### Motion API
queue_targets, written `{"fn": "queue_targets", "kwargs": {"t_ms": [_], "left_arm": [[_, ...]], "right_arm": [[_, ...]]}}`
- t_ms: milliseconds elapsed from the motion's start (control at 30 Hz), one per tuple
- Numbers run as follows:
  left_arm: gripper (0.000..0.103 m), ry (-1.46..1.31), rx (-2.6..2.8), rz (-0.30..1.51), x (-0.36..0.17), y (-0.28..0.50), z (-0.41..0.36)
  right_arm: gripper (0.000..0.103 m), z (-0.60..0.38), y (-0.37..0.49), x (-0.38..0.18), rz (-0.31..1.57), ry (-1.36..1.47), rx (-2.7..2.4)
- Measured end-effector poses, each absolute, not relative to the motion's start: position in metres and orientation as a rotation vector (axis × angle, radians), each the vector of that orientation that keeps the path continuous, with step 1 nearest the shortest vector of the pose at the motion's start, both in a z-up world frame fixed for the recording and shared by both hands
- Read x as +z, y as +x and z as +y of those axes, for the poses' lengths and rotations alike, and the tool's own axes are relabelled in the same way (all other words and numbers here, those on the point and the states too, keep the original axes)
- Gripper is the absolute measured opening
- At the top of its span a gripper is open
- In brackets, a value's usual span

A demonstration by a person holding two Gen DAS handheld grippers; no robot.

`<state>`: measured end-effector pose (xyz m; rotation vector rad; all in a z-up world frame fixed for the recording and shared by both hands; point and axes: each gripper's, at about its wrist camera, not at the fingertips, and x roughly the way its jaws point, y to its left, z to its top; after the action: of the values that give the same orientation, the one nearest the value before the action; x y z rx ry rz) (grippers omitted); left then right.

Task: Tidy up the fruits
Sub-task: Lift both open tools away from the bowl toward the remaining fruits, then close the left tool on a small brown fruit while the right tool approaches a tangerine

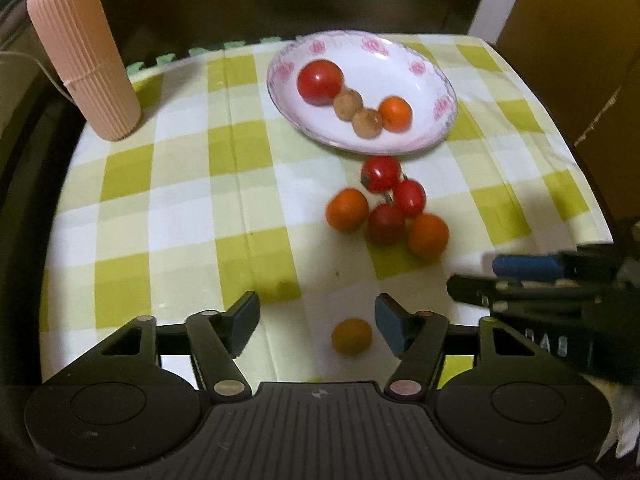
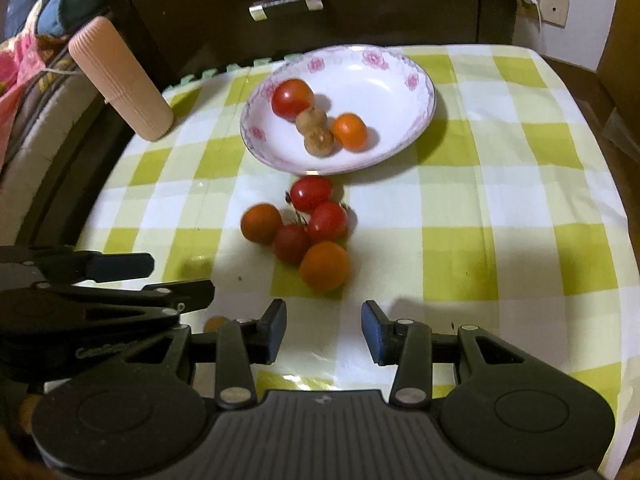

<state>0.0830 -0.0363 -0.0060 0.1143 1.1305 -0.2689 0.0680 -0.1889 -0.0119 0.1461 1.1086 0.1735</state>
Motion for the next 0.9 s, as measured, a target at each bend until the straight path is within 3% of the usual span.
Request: {"fn": "queue_targets", "kwargs": {"t_ms": [467, 767, 900], "left_arm": [[0.069, 0.127, -0.303, 1.193, -0.027, 0.076, -0.048], [0.04, 0.117, -0.302, 1.212, -0.036, 0.081, -0.051], [0.034, 0.098, -0.308, 1.208, -0.034, 0.082, -0.05]], "right_arm": [[0.041, -0.196, 0.07, -0.016, 1.12, 0.161, 0.156], [0.041, -0.197, 0.075, -0.021, 1.128, 0.172, 0.155], [0.041, -0.199, 0.08, -0.022, 1.127, 0.183, 0.15]]}}
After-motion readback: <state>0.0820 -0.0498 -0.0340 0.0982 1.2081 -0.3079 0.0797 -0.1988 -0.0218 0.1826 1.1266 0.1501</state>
